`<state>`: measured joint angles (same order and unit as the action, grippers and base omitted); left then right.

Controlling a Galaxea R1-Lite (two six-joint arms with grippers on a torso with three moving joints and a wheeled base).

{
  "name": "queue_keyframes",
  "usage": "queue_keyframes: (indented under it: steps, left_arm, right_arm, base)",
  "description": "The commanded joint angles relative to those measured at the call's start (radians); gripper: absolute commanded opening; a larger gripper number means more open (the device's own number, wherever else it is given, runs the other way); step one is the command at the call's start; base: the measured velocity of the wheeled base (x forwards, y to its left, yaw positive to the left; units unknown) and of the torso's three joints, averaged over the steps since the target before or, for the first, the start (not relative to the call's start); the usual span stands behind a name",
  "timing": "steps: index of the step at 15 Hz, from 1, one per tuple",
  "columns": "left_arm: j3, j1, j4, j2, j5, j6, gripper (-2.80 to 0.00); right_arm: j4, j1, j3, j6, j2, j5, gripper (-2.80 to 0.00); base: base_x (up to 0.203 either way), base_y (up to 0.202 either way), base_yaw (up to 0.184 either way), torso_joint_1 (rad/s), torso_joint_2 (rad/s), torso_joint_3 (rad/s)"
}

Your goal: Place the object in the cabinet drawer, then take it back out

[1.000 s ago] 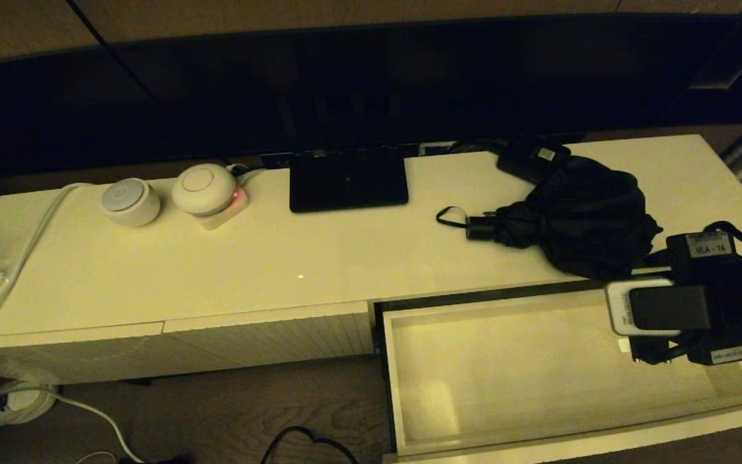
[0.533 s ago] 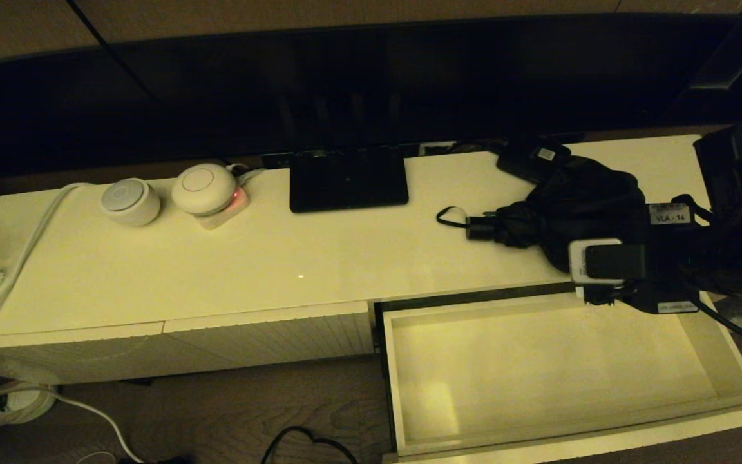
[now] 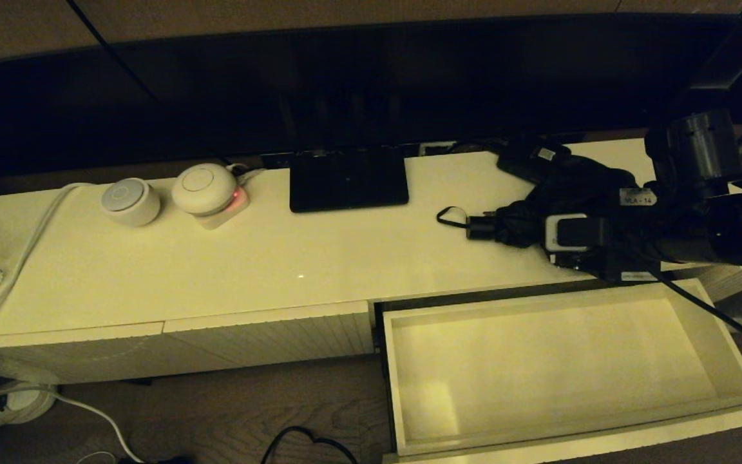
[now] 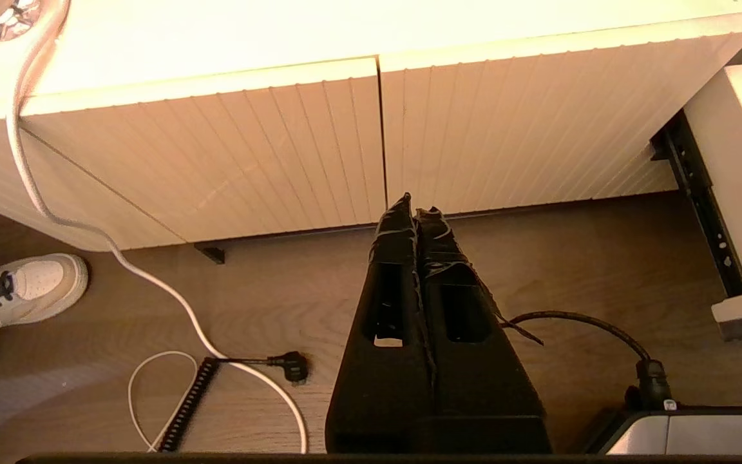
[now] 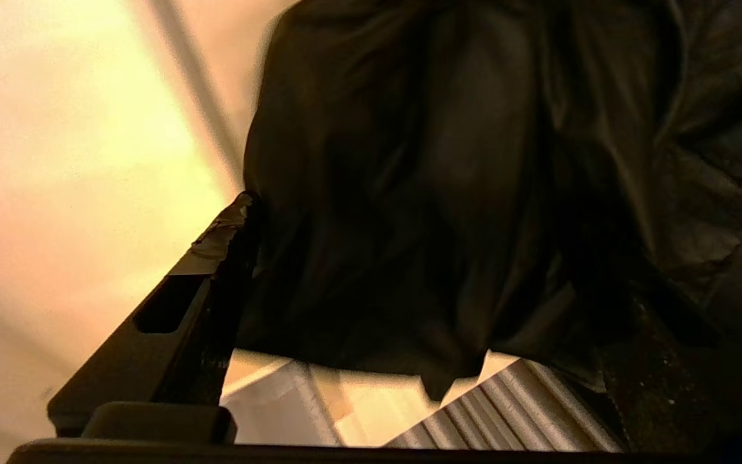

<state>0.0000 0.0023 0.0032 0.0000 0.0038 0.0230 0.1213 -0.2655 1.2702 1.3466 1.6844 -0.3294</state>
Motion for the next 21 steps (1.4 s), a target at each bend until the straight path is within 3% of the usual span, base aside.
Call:
queue_keyframes:
  steps: [1,9,10,14,21]
  left_arm:
    - [0.003,0.001,0.000,0.000,0.001,0.000,-2.80]
    - [0.003,0.001,0.000,0.000,0.001,0.000,-2.80]
    - [0.003,0.001,0.000,0.000,0.001,0.000,-2.80]
    - [0.003,0.001,0.000,0.000,0.001,0.000,-2.80]
    - [0.003,0.001,0.000,0.000,0.001,0.000,-2.80]
  right_arm:
    - [-0.029,0.005,0.044,0.008,0.058,-0.001,0.00]
    - [-0.037,0.012,0.088,-0.060,0.123,-0.023,0.00]
    - [-0.037,0.012,0.092,-0.063,0.123,-0.023,-2.80]
    - [-0.029,0.011,0.098,-0.066,0.129,-0.078,-2.80]
    - [-0.037,0.006,0.059,-0.081,0.120,-0.082,-2.80]
  base:
    - [0.000,0.000,0.000,0.000,0.00,0.000]
    - [0.000,0.000,0.000,0.000,0.00,0.000]
    - [0.000,0.000,0.000,0.000,0.00,0.000]
    - [0.000,0.000,0.000,0.000,0.00,0.000]
    - [0.000,0.000,0.000,0.000,0.00,0.000]
